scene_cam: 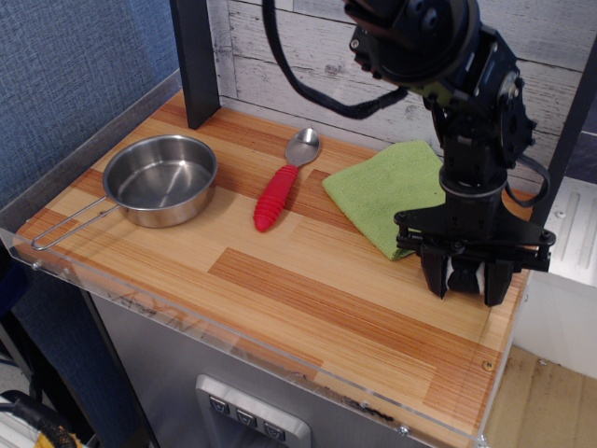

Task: Place the black and white vegetable in front of the silver pot.

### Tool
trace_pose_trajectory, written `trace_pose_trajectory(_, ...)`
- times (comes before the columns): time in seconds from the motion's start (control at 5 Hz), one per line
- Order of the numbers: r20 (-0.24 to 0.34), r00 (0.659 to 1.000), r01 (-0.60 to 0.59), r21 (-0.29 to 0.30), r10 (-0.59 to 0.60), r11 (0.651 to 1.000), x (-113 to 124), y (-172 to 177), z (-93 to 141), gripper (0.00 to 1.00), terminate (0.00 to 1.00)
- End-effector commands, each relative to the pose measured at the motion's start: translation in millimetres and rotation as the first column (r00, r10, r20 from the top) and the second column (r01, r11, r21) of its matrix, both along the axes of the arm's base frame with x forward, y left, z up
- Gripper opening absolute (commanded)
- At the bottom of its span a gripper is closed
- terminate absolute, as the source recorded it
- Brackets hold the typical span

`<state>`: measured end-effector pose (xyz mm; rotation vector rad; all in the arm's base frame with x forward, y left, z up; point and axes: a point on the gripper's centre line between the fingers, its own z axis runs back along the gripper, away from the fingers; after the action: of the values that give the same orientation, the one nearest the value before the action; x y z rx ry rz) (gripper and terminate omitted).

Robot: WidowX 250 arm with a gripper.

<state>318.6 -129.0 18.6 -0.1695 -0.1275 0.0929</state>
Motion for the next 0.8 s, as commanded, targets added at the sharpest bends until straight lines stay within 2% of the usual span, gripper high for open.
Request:
trace_pose_trajectory(0.0, 0.1, 0.994, -0.037, -0.056, 0.043, 0.998, 14, 16, 56, 0.0, 0.0)
trace_pose_trajectory(0.2, 0.135, 0.987, -0.083, -0.001, 0.082, 0.997, 22, 37, 76, 0.0, 0.0)
trace_pose_trajectory(0.6, 0.194, 0.959, -0.211, -0.004, 0.208, 0.977, 37, 98, 93, 0.0, 0.0)
